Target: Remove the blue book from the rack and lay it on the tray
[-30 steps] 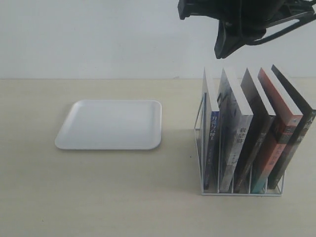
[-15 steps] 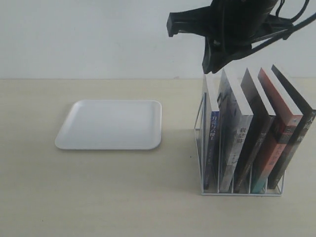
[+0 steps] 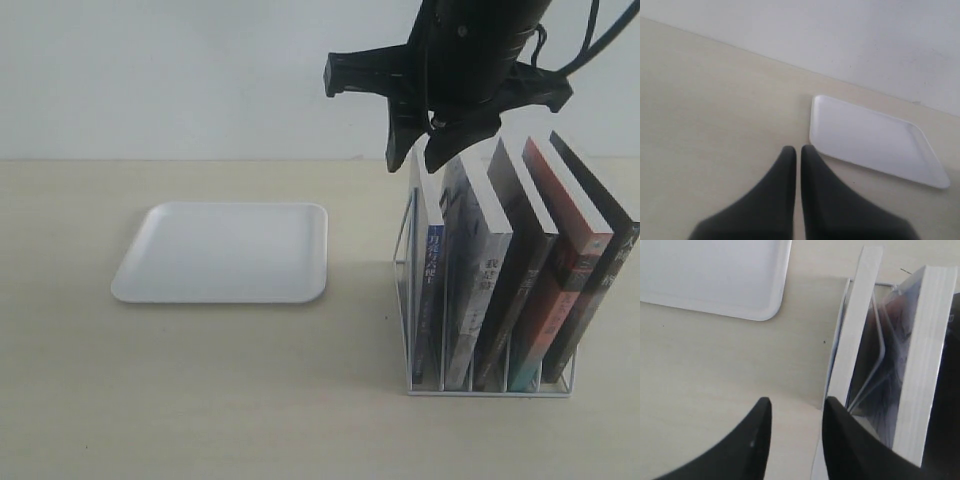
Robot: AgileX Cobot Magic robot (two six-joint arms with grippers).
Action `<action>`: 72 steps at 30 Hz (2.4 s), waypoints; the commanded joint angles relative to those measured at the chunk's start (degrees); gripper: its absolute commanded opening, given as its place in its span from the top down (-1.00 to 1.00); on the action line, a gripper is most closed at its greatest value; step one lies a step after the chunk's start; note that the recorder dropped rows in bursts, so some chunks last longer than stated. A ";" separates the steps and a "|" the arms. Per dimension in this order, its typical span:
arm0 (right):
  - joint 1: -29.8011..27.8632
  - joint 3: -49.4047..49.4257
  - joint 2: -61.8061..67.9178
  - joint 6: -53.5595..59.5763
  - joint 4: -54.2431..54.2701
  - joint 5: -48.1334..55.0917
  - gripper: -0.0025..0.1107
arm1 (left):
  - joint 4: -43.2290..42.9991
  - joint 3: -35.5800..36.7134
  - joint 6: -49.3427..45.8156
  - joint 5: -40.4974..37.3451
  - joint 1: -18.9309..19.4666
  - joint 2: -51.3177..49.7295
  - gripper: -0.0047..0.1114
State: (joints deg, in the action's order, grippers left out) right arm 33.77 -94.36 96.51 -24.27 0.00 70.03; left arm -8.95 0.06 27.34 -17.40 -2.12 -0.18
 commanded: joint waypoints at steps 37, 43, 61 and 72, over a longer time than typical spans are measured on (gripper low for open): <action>-0.05 5.76 1.54 -2.67 -2.52 -0.07 0.36 | -0.03 -0.06 -0.04 0.66 0.06 0.18 0.85; -0.05 5.76 5.39 -2.98 -2.52 -0.07 0.36 | -0.03 -0.06 -0.04 0.66 0.06 0.18 0.85; -0.05 4.47 4.57 -1.95 -2.43 -0.07 0.96 | -0.03 -0.06 -0.04 0.66 0.06 0.18 0.85; -0.05 -2.93 -5.42 -0.73 -2.16 -0.07 0.96 | -0.03 -0.06 -0.04 0.66 0.06 0.18 0.85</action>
State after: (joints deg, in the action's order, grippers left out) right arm 33.77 -96.44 92.97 -25.55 -3.21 71.81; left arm -8.95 0.06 27.34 -17.40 -2.12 -0.18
